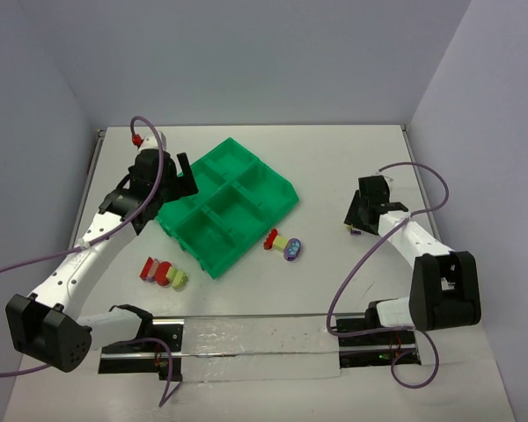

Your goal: Sort the legos into containers by color

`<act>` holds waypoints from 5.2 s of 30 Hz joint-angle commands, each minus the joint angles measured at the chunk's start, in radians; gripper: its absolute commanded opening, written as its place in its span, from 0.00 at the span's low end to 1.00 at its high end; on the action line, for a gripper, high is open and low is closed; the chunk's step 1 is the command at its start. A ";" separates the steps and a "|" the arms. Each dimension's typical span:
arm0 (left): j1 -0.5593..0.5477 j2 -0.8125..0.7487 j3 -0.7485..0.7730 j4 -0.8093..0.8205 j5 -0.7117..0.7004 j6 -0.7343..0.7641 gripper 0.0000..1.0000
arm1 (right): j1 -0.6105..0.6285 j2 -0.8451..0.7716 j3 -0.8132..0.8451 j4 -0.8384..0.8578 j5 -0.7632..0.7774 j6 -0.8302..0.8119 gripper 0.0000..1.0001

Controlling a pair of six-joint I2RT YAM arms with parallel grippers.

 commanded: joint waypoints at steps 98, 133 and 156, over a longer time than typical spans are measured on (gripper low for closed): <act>-0.093 -0.008 -0.261 1.087 1.169 -0.491 0.61 | 0.299 -0.082 0.035 1.264 -1.257 0.807 0.00; -0.032 -0.074 -0.226 0.876 1.065 -0.395 0.00 | 0.082 -0.150 0.106 0.386 -1.055 0.232 0.00; 0.120 -0.085 -0.073 0.563 1.070 -0.297 0.00 | 0.348 0.380 0.634 -0.013 -0.487 0.052 0.02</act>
